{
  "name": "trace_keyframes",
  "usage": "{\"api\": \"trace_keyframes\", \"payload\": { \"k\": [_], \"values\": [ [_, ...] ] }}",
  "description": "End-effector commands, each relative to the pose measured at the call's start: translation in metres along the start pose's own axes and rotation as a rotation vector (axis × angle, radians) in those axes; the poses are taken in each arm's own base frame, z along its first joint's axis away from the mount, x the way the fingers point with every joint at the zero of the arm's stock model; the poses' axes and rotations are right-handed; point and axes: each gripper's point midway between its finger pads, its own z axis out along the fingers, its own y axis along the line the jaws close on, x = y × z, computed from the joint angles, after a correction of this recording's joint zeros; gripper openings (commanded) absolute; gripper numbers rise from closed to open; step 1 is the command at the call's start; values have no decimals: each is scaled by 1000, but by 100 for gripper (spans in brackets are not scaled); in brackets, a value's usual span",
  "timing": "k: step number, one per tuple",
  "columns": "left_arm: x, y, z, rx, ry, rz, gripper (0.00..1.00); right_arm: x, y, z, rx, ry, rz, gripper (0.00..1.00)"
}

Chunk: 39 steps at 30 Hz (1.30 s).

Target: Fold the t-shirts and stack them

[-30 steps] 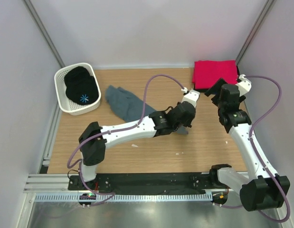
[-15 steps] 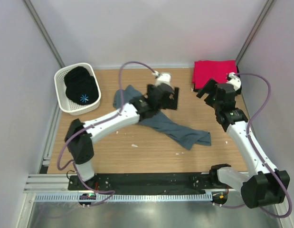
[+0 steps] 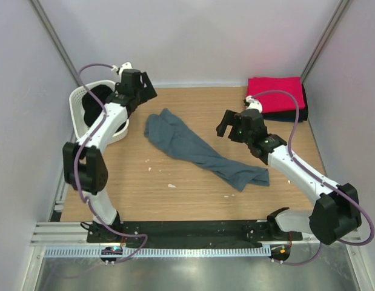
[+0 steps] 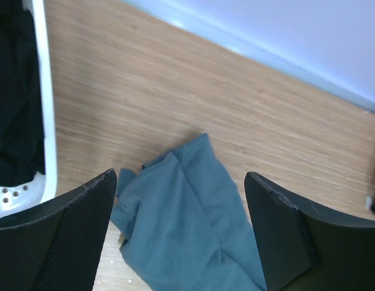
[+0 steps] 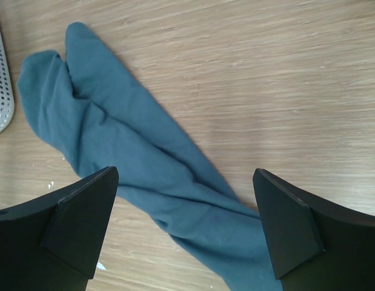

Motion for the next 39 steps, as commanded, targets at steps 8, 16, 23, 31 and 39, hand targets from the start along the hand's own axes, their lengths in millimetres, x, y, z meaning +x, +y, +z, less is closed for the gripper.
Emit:
{"api": "trace_keyframes", "payload": {
  "k": [8, 16, 23, 31, 39],
  "values": [
    [56, 39, 63, -136, 162, 61, 69, 2, 9, -4, -24, -3, -36, 100],
    [83, 107, 54, -312, 246, 67, 57, 11, 2, 3, 0, 21, -48, 100],
    [92, 134, 38, -392, 274, 137, 56, 14, 4, 11, 2, 38, -55, 100],
    [83, 165, 19, -459, 310, 195, 56, 25, 8, 16, -31, 70, -65, 99],
    [92, 181, 16, -436, 373, 281, 55, 17, 2, 14, 15, 44, -67, 100]
  ]
}}
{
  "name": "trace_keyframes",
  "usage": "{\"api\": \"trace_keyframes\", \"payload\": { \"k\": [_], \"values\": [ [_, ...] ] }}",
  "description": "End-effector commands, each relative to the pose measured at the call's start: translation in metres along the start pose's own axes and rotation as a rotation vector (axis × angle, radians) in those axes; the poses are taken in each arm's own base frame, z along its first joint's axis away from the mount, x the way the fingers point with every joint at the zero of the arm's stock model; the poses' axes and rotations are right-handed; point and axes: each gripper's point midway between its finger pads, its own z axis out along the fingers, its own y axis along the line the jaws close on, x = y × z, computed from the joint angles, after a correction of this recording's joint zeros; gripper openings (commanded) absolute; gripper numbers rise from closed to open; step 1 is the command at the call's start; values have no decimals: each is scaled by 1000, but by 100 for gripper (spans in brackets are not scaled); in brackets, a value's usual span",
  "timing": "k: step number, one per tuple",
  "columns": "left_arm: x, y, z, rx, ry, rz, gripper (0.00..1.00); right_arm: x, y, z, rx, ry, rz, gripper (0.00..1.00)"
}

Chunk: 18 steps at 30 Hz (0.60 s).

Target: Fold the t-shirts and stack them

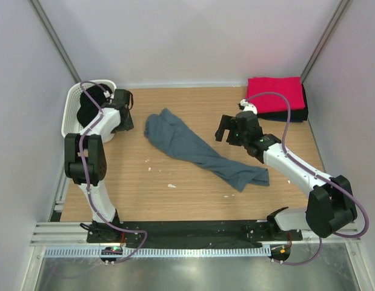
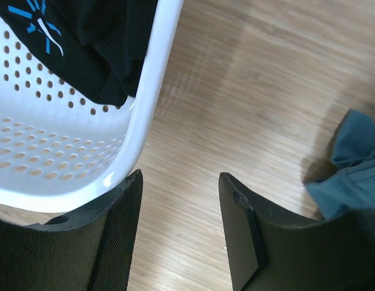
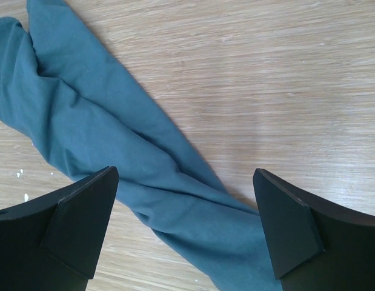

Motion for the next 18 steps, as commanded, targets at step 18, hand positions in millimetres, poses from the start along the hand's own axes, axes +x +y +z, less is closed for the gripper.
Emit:
{"api": "trace_keyframes", "payload": {
  "k": [18],
  "values": [
    [12, -81, -89, 314, -85, 262, 71, -29, -48, -14, 353, -84, 112, 100]
  ]
}}
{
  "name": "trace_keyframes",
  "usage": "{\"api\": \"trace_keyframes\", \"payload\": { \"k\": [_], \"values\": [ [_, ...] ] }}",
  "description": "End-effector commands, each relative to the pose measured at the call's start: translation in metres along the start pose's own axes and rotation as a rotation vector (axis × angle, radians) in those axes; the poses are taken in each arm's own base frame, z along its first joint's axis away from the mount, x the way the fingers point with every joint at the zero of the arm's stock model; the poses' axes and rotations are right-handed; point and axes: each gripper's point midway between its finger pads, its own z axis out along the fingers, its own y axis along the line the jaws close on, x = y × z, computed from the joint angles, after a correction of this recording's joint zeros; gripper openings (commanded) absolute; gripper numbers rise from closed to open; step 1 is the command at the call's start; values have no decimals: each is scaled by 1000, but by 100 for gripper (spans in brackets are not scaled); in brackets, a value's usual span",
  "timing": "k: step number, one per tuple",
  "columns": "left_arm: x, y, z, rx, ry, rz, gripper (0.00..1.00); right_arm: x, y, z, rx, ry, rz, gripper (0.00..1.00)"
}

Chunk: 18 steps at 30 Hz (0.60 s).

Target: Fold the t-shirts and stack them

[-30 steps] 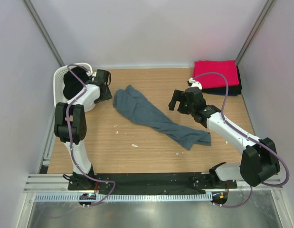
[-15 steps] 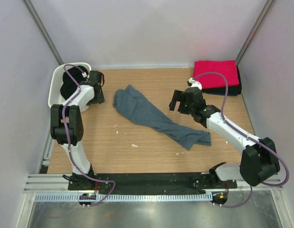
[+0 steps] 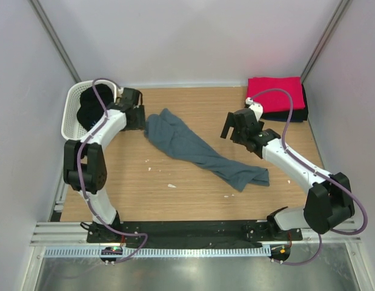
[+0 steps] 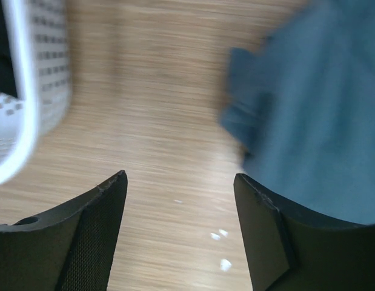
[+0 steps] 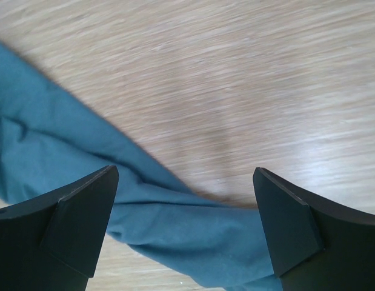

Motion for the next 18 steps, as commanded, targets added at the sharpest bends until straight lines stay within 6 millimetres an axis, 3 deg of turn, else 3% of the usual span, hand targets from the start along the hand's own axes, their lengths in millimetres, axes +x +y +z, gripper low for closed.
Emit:
{"api": "trace_keyframes", "payload": {
  "k": [1, 4, 5, 9, 13, 16, 18],
  "values": [
    [-7, -58, -47, 150, -100, 136, 73, -21, -23, -7, 169, -58, 83, 100],
    [1, -86, -61, 200, -105, 191, 82, -16, -37, -12, 225, -42, 107, 100],
    [4, -90, -63, 210, -104, 203, 88, -16, -40, -16, 230, -42, 115, 100],
    [14, -103, -63, 234, -95, 210, 95, 4, -51, -28, 238, 5, 128, 100],
    [21, -113, -50, 247, -68, 192, 92, 39, -64, -32, 242, 73, 174, 100],
    [30, -112, -32, 223, -48, 207, 82, 52, -64, -30, 223, 93, 214, 100],
    [34, -116, -22, 232, -40, 214, 82, 54, -61, -28, 214, 99, 218, 99]
  ]
}}
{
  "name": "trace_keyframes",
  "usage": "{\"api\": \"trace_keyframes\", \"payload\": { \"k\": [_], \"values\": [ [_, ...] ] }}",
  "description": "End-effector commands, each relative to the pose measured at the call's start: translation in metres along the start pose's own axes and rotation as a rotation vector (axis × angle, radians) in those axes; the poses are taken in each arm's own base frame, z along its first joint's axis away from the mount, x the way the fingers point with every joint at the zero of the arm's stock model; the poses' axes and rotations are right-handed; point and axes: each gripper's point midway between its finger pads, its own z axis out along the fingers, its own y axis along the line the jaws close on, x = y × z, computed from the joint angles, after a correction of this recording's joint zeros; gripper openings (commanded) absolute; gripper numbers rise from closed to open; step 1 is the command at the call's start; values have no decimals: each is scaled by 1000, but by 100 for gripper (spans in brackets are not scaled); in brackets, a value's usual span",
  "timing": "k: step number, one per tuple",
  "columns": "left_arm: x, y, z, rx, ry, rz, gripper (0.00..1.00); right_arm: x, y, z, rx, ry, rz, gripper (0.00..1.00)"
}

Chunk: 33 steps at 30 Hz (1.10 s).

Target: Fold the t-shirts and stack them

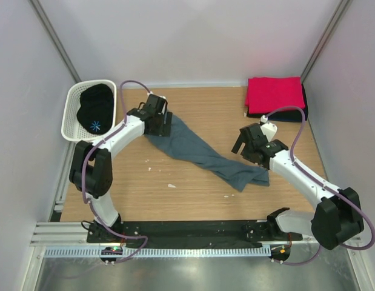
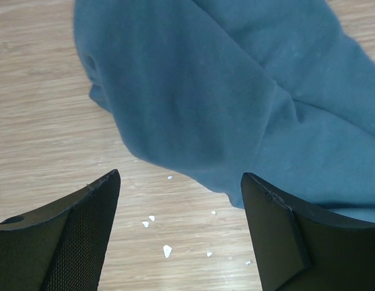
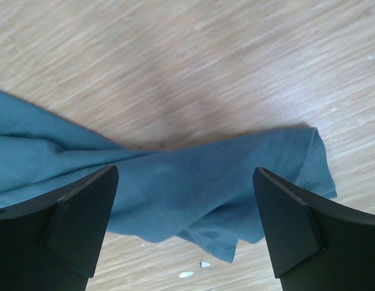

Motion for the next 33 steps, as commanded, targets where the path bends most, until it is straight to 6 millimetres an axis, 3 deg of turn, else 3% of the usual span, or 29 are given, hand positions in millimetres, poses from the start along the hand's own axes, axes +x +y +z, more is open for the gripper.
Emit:
{"api": "trace_keyframes", "payload": {
  "k": [1, 5, 10, 17, 23, 26, 30, 33],
  "values": [
    [14, -5, 23, 20, 23, -2, 81, 3, 5, 1, -23, 6, 51, 99],
    [7, -7, 38, 52, -37, -94, 81, 2, 6, 5, -7, 13, 4, 99],
    [9, 9, 54, 88, -37, -243, 78, 0, 5, 8, 1, 10, -36, 100],
    [4, 3, 56, 221, -82, -319, 82, -2, 9, 3, -31, 8, -55, 100],
    [-1, 24, 59, 283, -135, -435, 83, -1, 13, -8, -70, 30, -54, 100],
    [-2, 22, 62, 327, -149, -439, 80, 6, 10, -13, -79, 58, -51, 99],
    [-9, 19, 65, 356, -186, -436, 66, 18, 2, -24, -86, 106, -49, 99],
    [-13, 18, 67, 366, -202, -436, 47, 35, -2, -34, -120, 160, -56, 99]
  ]
}}
